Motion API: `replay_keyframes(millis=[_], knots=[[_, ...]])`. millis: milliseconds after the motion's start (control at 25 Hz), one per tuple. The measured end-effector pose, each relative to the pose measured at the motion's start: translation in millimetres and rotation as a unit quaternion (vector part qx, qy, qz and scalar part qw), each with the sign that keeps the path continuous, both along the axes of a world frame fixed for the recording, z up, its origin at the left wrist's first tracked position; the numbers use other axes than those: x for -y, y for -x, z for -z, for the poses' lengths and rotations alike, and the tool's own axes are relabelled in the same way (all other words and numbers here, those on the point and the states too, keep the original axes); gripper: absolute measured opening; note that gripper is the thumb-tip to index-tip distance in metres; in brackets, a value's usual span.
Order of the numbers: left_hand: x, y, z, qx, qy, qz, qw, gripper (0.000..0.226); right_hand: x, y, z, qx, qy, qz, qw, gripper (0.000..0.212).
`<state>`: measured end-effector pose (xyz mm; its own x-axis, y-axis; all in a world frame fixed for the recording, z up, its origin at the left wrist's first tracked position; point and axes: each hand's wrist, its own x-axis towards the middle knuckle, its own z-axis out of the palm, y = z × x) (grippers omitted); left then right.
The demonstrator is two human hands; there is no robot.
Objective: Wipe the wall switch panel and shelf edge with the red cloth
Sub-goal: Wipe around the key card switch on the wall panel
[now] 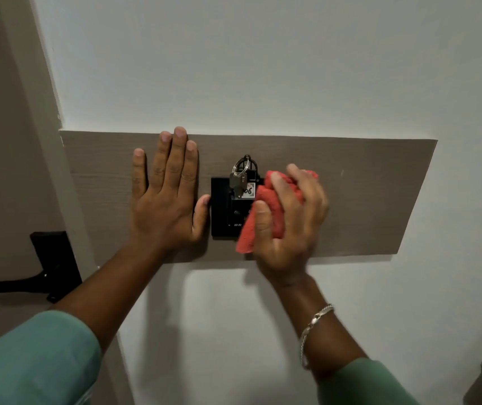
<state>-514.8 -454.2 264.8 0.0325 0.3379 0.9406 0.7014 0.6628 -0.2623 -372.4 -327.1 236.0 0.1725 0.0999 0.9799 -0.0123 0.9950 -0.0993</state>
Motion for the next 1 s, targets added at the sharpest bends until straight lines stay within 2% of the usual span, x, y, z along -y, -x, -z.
replay_keyframes(millis=[160, 320, 360, 520, 680, 720, 800, 880, 1000], knots=[[1.3, 5.0, -0.2, 0.013, 0.000, 0.019, 1.000, 0.075, 27.2, 27.4, 17.8, 0.052, 0.043, 0.070, 0.995, 0.042], [0.5, 0.6, 1.0, 0.025, 0.009, 0.048, 0.998, 0.074, 30.4, 39.9, 9.9, -0.020, 0.182, 0.046, 0.982, 0.049], [1.0, 1.5, 0.8, 0.028, 0.010, 0.054, 0.998, 0.074, 34.7, 43.2, 6.4, -0.025, 0.192, 0.045, 0.980, 0.050], [3.7, 2.4, 1.7, 0.031, 0.016, 0.058, 0.998, 0.075, 22.1, 32.4, 27.0, 0.044, 0.075, 0.104, 0.991, 0.053], [3.5, -0.7, 1.5, 0.045, 0.022, 0.067, 0.996, 0.075, 28.1, 41.8, 6.7, -0.044, 0.221, 0.056, 0.973, 0.050], [3.8, -0.5, 1.5, 0.047, 0.021, 0.066, 0.996, 0.075, 31.4, 43.7, 6.2, -0.030, 0.207, 0.068, 0.976, 0.050], [4.2, -0.8, -0.3, 0.047, 0.024, 0.066, 0.996, 0.075, 25.6, 37.0, 14.6, 0.044, 0.098, 0.123, 0.987, 0.053], [7.6, -0.2, 2.0, 0.049, 0.023, 0.077, 0.996, 0.075, 8.4, 22.0, 21.1, 0.112, -0.012, 0.163, 0.980, 0.056], [15.9, -13.6, 20.1, 0.114, -0.009, 0.144, 0.983, 0.077, -13.3, 8.0, 15.8, 0.147, -0.076, 0.185, 0.969, 0.059]])
